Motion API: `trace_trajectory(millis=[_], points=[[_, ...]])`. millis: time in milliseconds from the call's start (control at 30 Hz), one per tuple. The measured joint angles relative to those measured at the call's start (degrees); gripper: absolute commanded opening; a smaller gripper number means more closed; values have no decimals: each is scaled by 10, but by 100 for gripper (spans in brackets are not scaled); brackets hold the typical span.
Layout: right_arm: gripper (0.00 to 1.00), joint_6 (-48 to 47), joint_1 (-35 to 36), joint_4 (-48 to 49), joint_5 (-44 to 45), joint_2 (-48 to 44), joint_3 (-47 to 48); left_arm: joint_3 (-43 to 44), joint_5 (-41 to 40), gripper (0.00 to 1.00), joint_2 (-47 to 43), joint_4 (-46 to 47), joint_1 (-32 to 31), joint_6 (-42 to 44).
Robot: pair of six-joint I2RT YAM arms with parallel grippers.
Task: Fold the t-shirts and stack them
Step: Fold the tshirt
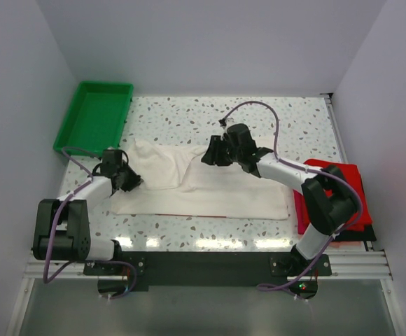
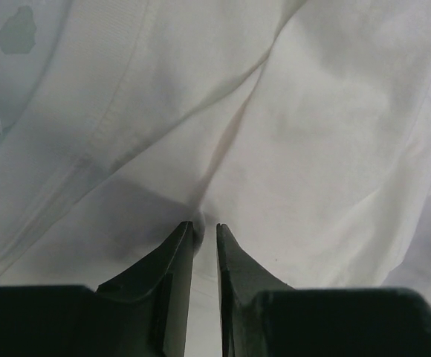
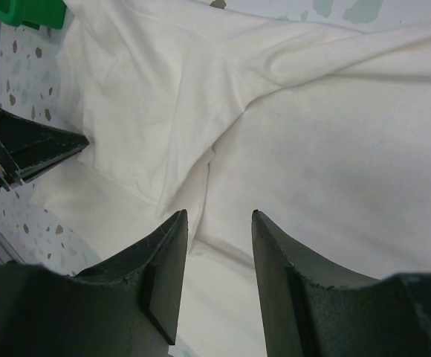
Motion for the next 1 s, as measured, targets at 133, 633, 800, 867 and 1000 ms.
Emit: trace_trajectory(millis=[133,633,800,867,1000], points=[[43,1,-9,0,0,-8,0,0,1,15,0,2,-1,0],[43,20,-112,-66,36,-24,3,36,24,0,9,-2,-2,12],[43,29,-201,-118,75,-23,26,86,28,0,9,-11,-2,15],[42,33,-236,-134,87,-11,49,107,32,0,9,-16,-2,15],[41,40,-288,-169,124,46,125,142,38,0,9,-22,-2,15]])
